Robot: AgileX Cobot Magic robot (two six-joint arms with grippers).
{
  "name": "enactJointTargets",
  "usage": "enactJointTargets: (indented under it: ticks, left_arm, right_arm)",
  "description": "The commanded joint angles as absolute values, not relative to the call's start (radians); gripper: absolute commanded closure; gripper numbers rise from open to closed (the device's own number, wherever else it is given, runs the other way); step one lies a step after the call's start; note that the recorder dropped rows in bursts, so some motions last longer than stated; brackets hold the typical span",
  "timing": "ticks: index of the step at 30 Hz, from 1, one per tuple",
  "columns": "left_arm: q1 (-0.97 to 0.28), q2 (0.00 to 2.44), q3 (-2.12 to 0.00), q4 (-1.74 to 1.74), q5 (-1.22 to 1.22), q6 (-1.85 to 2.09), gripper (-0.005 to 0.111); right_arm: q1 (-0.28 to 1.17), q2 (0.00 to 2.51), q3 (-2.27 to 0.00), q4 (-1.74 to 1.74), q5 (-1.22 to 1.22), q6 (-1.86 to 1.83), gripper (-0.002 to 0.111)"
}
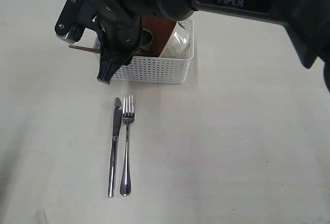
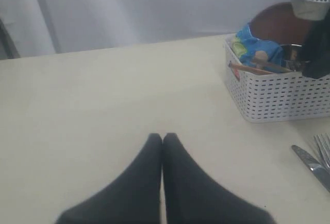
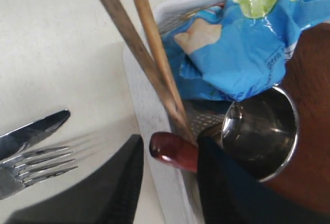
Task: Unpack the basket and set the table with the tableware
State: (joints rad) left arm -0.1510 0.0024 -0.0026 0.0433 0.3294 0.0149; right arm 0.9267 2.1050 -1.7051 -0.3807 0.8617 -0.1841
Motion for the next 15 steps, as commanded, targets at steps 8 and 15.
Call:
enactJointTargets:
  ticks: [8,15]
  left_arm:
    - [-0.149,0.000,0.000,0.045,0.320,0.011,0.106]
    - [-0.149,0.000,0.000,0.045,0.320,0.011,0.106]
  right_arm:
    - [0.923,2.109,-1.709,-0.398,0.865,-0.180,0.109]
    - [0.923,2.097,-1.709,-0.430,0.872,-0.180,0.109]
